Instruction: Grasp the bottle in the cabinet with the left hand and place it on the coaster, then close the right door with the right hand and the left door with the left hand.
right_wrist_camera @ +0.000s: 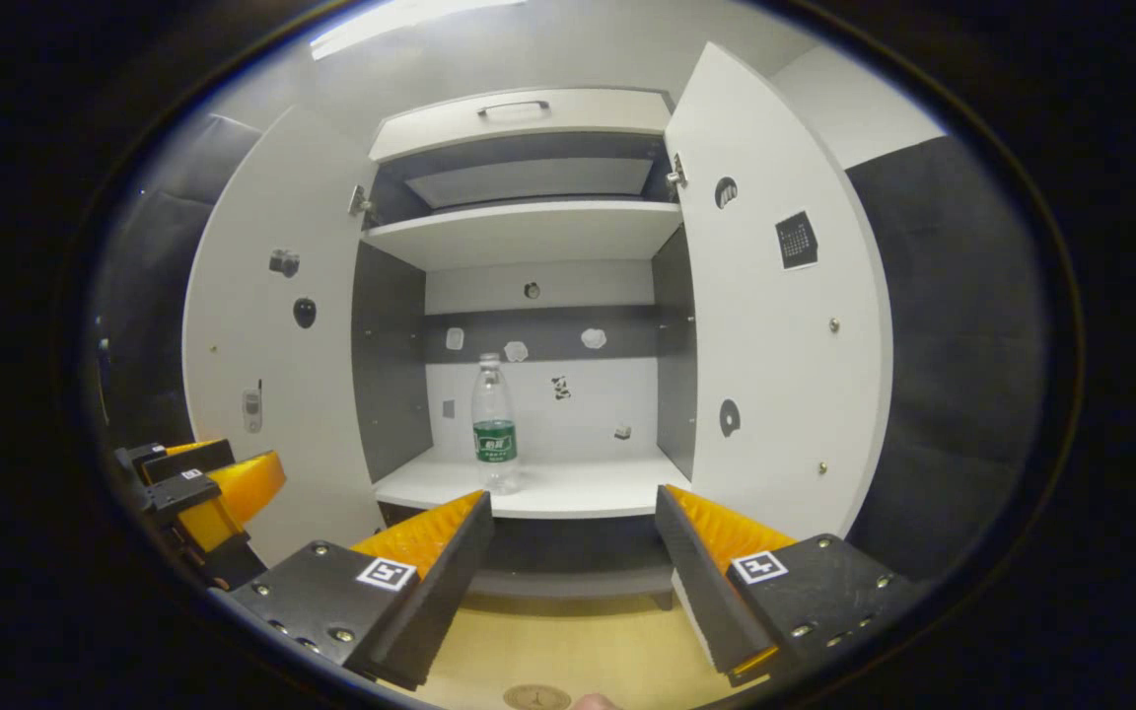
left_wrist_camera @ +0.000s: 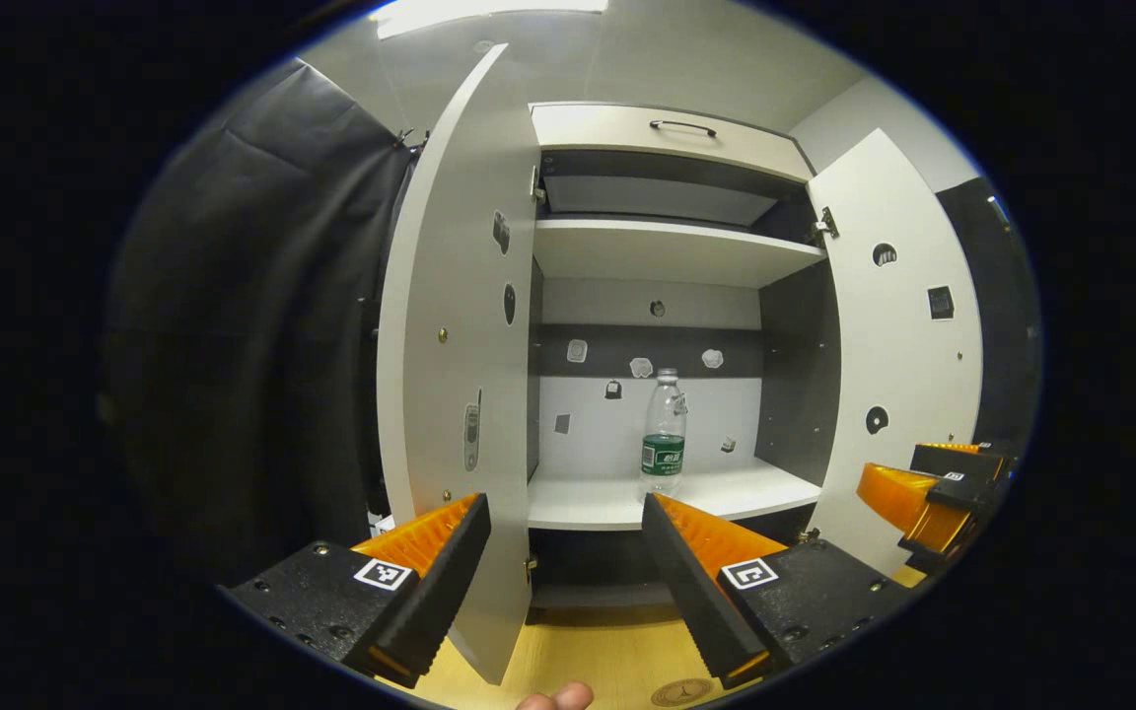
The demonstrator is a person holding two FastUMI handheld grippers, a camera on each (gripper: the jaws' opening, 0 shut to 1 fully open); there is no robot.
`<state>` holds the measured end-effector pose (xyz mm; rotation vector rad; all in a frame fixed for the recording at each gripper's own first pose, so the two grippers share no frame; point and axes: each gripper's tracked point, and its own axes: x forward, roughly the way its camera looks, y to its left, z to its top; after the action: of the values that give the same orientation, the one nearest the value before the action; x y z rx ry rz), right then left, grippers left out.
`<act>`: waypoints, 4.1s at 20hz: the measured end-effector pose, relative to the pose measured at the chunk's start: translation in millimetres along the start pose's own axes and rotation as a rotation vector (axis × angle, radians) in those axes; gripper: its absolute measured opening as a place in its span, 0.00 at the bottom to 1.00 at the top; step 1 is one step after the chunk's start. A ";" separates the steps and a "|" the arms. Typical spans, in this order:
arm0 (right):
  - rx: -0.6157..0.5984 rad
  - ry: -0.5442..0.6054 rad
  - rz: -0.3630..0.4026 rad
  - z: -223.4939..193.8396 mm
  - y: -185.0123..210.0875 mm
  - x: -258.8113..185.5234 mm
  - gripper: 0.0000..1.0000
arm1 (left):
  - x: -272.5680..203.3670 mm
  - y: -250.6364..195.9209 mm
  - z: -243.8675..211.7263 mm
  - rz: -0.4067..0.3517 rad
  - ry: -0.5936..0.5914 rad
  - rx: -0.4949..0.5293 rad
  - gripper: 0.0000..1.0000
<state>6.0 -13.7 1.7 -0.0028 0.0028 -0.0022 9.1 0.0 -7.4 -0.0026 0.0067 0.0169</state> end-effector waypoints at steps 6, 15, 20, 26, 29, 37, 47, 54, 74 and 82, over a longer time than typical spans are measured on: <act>0.016 0.002 -0.001 -2.6 -5.9 3.9 1.00 | 20.0 -9.5 -5.2 -0.020 0.011 -0.017 0.98; -0.006 0.042 -0.018 -16.9 -15.1 16.1 1.00 | 81.5 -45.9 -17.1 -0.094 0.031 -0.002 0.98; -0.026 0.079 -0.027 -28.0 -20.2 19.7 1.00 | 133.3 -80.4 -13.4 -0.160 0.017 0.026 0.98; -0.020 0.125 -0.058 -41.2 -36.5 22.9 0.97 | 194.6 -113.9 -14.4 -0.210 0.010 0.028 0.98; -0.016 0.153 -0.071 -50.6 -44.9 26.2 0.97 | 224.7 -125.7 -13.1 -0.220 0.007 0.026 0.98; -0.041 0.186 -0.115 -55.1 -62.2 25.7 1.00 | 286.3 -139.4 -15.8 -0.221 0.024 0.018 0.98; -0.046 0.206 -0.114 -58.2 -67.9 18.2 1.00 | 305.5 -135.0 -23.7 -0.189 0.054 0.001 0.82; -0.020 0.194 -0.078 -58.3 -66.6 9.9 1.00 | 251.7 -126.6 -7.7 -0.194 0.016 0.017 0.81; 0.059 0.325 -0.119 -122.6 -134.3 -71.0 1.00 | 10.1 -170.8 -140.2 -0.240 0.033 0.060 0.81; 0.077 0.431 -0.143 -177.8 -149.2 -86.9 1.00 | -26.4 -176.5 -238.1 -0.244 0.179 -0.008 0.81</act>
<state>-81.8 -163.2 -175.5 0.0742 0.4336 -0.1455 -15.9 -177.5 -244.9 -0.0125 0.1851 -0.2276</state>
